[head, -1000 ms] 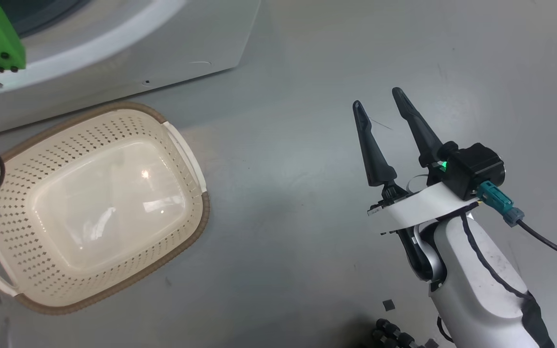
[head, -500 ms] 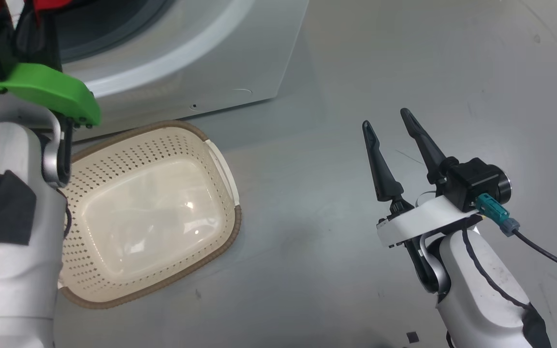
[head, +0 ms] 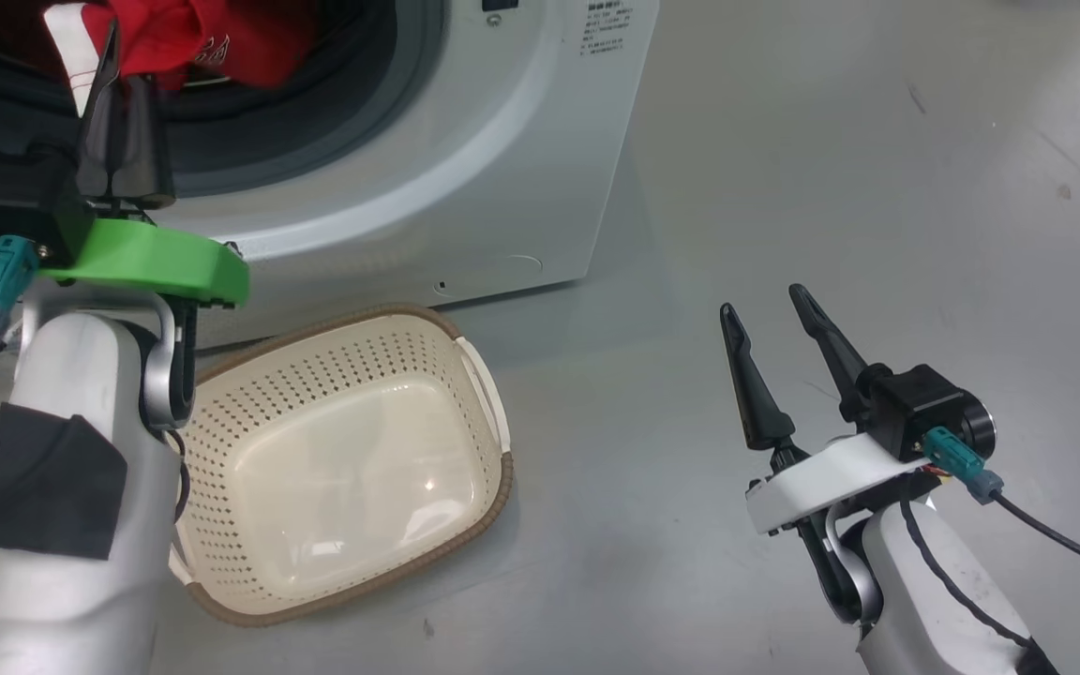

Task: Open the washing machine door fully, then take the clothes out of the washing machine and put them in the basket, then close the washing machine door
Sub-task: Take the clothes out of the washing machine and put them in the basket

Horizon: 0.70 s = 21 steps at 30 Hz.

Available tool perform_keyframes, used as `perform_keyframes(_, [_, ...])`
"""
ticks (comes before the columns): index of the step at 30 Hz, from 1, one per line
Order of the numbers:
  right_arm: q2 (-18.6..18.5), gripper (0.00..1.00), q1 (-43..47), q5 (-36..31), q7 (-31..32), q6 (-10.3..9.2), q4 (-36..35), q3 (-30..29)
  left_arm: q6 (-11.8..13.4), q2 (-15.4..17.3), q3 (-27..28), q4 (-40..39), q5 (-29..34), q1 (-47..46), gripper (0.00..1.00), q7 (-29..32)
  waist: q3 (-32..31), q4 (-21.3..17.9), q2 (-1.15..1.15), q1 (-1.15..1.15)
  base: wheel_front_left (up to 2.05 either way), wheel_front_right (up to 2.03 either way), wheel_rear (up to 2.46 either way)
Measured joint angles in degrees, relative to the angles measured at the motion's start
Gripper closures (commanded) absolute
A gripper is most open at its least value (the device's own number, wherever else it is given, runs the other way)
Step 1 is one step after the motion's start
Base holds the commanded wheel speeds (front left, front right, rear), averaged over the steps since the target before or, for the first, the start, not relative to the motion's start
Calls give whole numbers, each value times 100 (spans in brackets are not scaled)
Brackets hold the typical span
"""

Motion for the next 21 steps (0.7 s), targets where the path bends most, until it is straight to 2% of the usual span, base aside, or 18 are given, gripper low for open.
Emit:
perform_keyframes(7, [0, 0, 322, 0, 0, 99, 154, 25, 85, -10, -3, -691, 168, 457, 100, -16, -554, 149, 0, 0, 0, 0, 0])
perform_keyframes(21, [1, 0, 736, -1, 0, 148, 203, 88, 186, -11, -122, -1729, 279, 1455, 100, -7, -1297, 235, 0, 0, 0, 0, 0])
